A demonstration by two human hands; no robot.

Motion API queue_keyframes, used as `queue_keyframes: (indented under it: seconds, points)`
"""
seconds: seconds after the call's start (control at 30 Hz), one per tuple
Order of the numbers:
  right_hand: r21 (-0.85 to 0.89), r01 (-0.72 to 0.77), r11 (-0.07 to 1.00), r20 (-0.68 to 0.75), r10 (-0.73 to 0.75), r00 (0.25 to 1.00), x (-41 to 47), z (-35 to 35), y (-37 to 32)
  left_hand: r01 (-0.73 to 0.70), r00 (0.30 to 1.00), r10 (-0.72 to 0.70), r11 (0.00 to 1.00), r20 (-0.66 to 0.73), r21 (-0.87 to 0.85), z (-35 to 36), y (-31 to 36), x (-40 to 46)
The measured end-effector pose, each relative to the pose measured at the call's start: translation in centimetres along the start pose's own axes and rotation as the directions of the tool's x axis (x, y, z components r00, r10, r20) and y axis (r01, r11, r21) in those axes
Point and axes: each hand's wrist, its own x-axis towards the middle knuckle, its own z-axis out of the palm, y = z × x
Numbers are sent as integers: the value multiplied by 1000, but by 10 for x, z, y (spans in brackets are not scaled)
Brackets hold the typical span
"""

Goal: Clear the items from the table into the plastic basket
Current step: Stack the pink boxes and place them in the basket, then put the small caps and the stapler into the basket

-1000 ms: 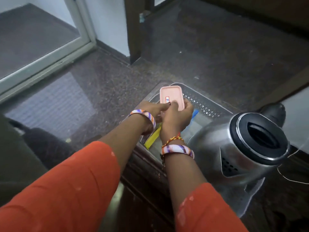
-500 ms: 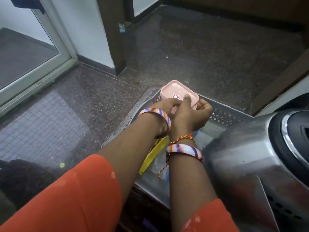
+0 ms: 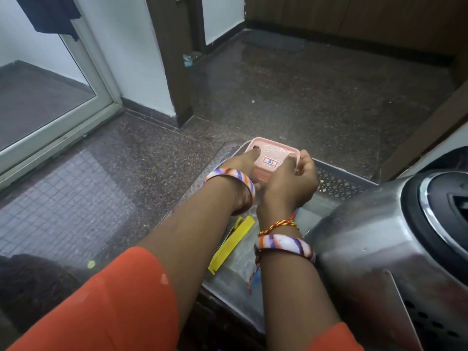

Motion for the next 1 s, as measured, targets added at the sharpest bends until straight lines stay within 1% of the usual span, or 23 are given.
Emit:
queue_keyframes:
  seconds: [0.03,0.07,0.1,0.13,0.17,0.2,0.23,0.27,0.3,0.37,0.4,0.43,0.47,0.5,0.6,0.67,0.7,0.73,0.87,0.93,1.0]
  points:
    - [-24,100,995,-63,-101,993,10,3,14,99,979,-48,961,197,-257,-28,49,-79]
    - [-63,123,990,-67,-127,990,15,4,24,217,931,-61,884,359,-413,-77,119,-189]
    - [-103,156,982,-34,-160,987,18,2,31,229,937,-89,888,337,-400,-90,132,-205]
    - [-163,140,977,7,-141,990,15,1,32,159,933,6,890,360,-427,-87,131,-205]
    - [-189,163,968,30,-160,987,18,0,33,217,945,-62,854,322,-473,-78,126,-200]
    - [-202,183,962,36,-179,983,21,-1,36,261,931,-99,856,352,-447,-82,125,-203]
    - [-223,196,955,29,-195,980,20,-1,34,237,942,-104,881,320,-410,-78,122,-199]
    - [-236,211,949,22,-212,977,18,0,32,263,940,-141,879,310,-398,-81,122,-205]
    - [-233,229,945,21,-231,973,19,0,36,245,943,-127,890,307,-384,-84,121,-201]
    - [-257,233,938,20,-235,972,14,-1,38,265,938,-141,881,317,-392,-92,119,-198]
    - [-262,234,936,22,-236,971,10,-3,39,248,952,-147,886,268,-393,-93,113,-194]
    - [-261,240,935,21,-243,970,7,-6,40,249,949,-151,896,276,-366,-88,104,-181]
    - [-263,244,934,25,-246,969,2,-8,40,316,928,-210,880,307,-354,-84,97,-170]
    - [-262,248,933,26,-250,968,-3,-10,41,265,945,-185,917,269,-298,-85,97,-176]
    - [-239,272,932,59,-266,962,-24,-18,41,173,959,-71,912,273,-371,-112,114,-238]
    - [-196,280,940,95,-266,959,-44,-25,41,90,961,20,921,277,-378,-122,113,-257]
    - [-180,282,942,123,-263,957,-56,-29,42,89,959,32,910,282,-405,-127,109,-265]
    - [-168,291,942,164,-264,950,-69,-34,44,100,967,15,897,256,-431,-137,105,-275]
    - [-159,340,927,364,-265,893,-132,-58,62,118,992,-81,848,94,-516,-178,63,-331]
    - [-185,367,912,485,-240,841,-165,-72,77,113,990,-138,818,-1,-564,-200,32,-361]
    - [-225,361,905,629,-148,763,-195,-91,96,105,974,-202,809,-106,-579,-220,-3,-391]
